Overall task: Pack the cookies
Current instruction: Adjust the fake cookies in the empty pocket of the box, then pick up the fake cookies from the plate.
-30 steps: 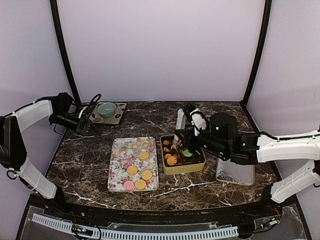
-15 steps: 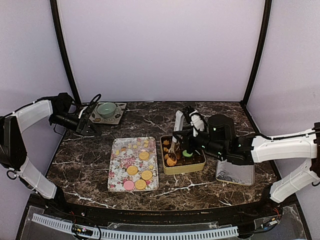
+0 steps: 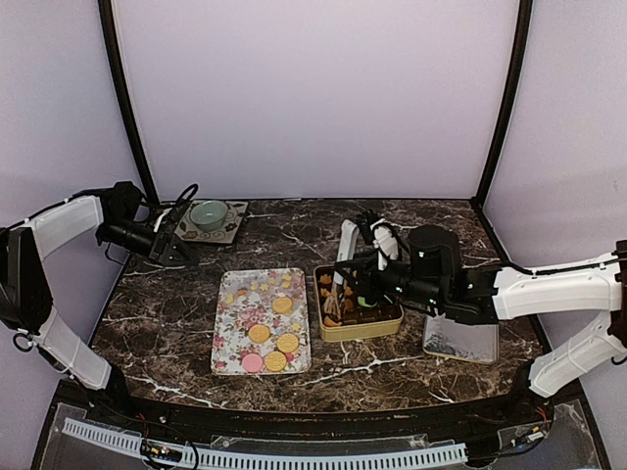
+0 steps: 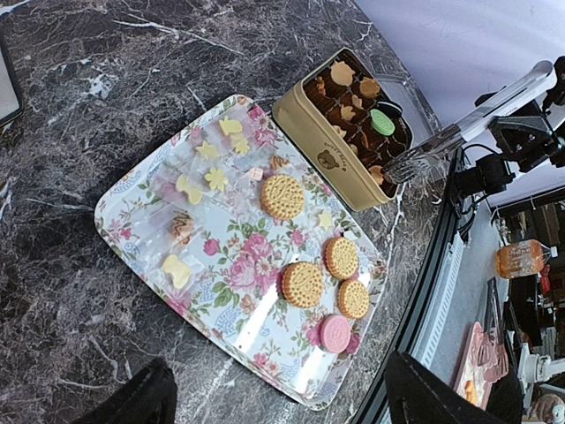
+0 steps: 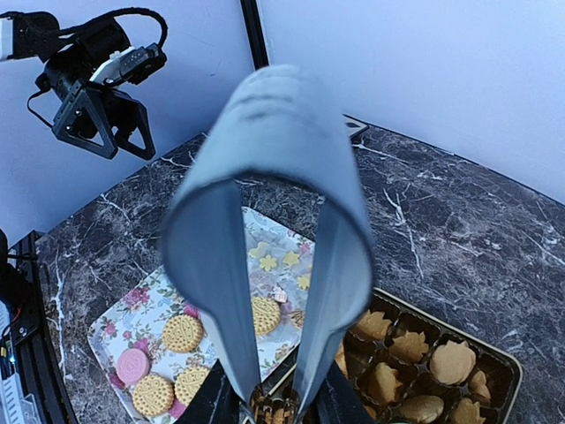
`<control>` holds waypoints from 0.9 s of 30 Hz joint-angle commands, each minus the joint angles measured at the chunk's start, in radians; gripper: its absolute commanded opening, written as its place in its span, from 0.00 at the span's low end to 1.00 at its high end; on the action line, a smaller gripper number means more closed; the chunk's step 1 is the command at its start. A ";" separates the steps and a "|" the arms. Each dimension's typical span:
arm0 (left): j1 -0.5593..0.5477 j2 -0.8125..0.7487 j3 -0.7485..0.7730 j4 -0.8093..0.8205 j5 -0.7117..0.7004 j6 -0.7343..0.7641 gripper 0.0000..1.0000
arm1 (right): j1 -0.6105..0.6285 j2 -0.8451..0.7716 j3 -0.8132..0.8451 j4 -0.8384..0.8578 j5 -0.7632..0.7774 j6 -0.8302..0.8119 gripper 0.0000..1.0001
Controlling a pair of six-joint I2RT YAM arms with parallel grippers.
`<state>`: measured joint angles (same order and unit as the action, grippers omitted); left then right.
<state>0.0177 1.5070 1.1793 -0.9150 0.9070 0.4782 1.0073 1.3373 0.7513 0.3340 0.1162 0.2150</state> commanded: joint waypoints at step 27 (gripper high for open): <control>0.005 -0.031 0.010 -0.009 -0.025 -0.008 0.96 | 0.343 0.408 0.315 0.144 0.156 -0.076 0.44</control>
<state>0.0177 1.5066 1.1793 -0.9134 0.8730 0.4629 1.3369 1.7451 1.0336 0.3836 0.2142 0.1360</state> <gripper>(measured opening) 0.964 0.441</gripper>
